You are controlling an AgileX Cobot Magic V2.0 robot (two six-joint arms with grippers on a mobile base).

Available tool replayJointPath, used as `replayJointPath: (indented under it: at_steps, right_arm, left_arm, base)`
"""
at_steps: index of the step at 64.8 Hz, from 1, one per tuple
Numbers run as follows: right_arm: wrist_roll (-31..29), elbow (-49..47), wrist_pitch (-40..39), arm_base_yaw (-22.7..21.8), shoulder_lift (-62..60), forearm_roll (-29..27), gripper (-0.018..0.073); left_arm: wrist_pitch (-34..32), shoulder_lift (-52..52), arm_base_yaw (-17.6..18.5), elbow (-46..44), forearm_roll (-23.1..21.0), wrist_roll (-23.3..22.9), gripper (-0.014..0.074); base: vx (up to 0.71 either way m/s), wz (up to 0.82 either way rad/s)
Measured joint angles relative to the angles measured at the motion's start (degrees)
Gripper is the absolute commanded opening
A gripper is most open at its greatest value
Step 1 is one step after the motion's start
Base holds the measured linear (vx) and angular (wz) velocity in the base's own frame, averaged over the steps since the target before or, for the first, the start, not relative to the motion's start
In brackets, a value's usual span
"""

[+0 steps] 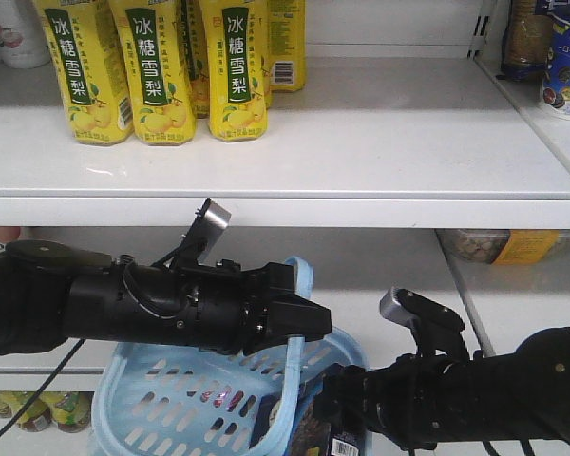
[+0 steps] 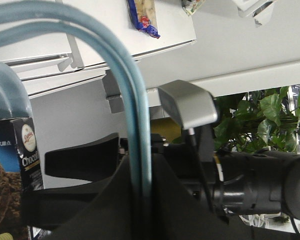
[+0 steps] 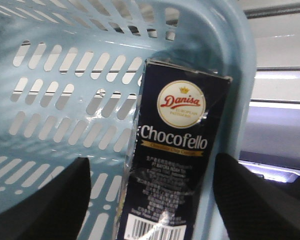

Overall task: Left arm holds basket, right arm returns cookies
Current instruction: 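Reach the right gripper down into the basket toward the cookie box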

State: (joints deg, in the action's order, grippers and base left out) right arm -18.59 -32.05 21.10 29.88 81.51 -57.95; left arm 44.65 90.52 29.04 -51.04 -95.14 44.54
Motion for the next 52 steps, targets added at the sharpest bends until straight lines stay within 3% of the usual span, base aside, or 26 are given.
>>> replayJointPath:
  at_steps: [31,52]
  right_arm:
    - [-18.54,-0.61,1.74,0.00,7.87,-19.67,0.0517]
    - [-21.73,-4.83,2.15,0.00,13.95,-22.24,0.0497]
  left_arm:
    - [-0.13,0.00,0.00,0.07,0.39,0.00,-0.0006]
    - [-0.13,0.00,0.00,0.07,0.39,0.00,-0.0006]
  base:
    - [0.00,0.00]
    - [0.00,0.00]
